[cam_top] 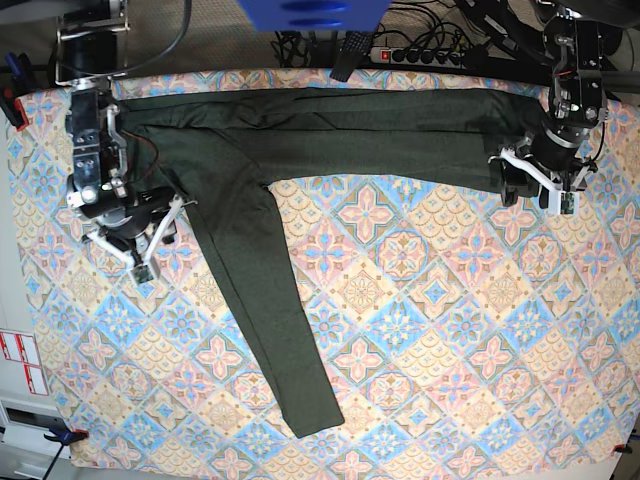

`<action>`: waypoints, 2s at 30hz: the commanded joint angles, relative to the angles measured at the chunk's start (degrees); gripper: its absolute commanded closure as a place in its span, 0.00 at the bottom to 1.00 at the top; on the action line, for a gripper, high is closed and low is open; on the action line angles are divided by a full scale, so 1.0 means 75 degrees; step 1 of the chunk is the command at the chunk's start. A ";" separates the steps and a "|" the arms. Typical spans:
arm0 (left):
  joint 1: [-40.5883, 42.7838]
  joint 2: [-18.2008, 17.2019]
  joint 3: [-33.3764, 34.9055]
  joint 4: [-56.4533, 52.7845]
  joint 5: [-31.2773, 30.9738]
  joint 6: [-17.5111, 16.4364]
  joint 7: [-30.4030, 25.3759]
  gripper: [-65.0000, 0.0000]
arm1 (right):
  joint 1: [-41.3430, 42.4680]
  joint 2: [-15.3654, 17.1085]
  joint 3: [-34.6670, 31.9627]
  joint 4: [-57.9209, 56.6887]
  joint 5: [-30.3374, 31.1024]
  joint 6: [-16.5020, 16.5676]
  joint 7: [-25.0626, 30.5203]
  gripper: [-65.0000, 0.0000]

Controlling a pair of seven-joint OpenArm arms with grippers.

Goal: Fold the T-shirt properly
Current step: 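Release the edge and move the right gripper to the hanging sleeve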

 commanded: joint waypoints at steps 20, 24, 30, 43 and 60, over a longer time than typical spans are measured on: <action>-0.0010 0.0400 -0.0046 0.1182 -0.0014 0.0014 0.0651 0.40 | 0.2239 -0.0568 -0.0987 -0.3249 0.0098 -0.0005 0.1649 0.66; 0.0002 0.0400 -0.0058 0.1182 -0.0014 0.0014 0.0651 0.40 | 0.2356 -0.0568 -0.0987 -0.3729 0.0086 -0.0005 0.2012 0.66; -0.0010 0.0400 -0.0035 0.1182 -0.0014 0.0014 0.0651 0.40 | 0.2497 -0.0568 -0.0987 -0.4374 0.0086 -0.0005 0.2317 0.66; -0.0021 0.0400 -0.0023 0.1182 -0.0014 0.0014 0.0651 0.40 | 0.2497 -0.0908 -0.0987 -0.4972 0.0086 -0.0005 0.2469 0.66; 0.0026 0.0400 -0.0023 0.1182 -0.0014 0.0014 0.0651 0.40 | 0.2450 -0.1272 -0.0999 -0.5101 0.0086 0.0019 0.2715 1.00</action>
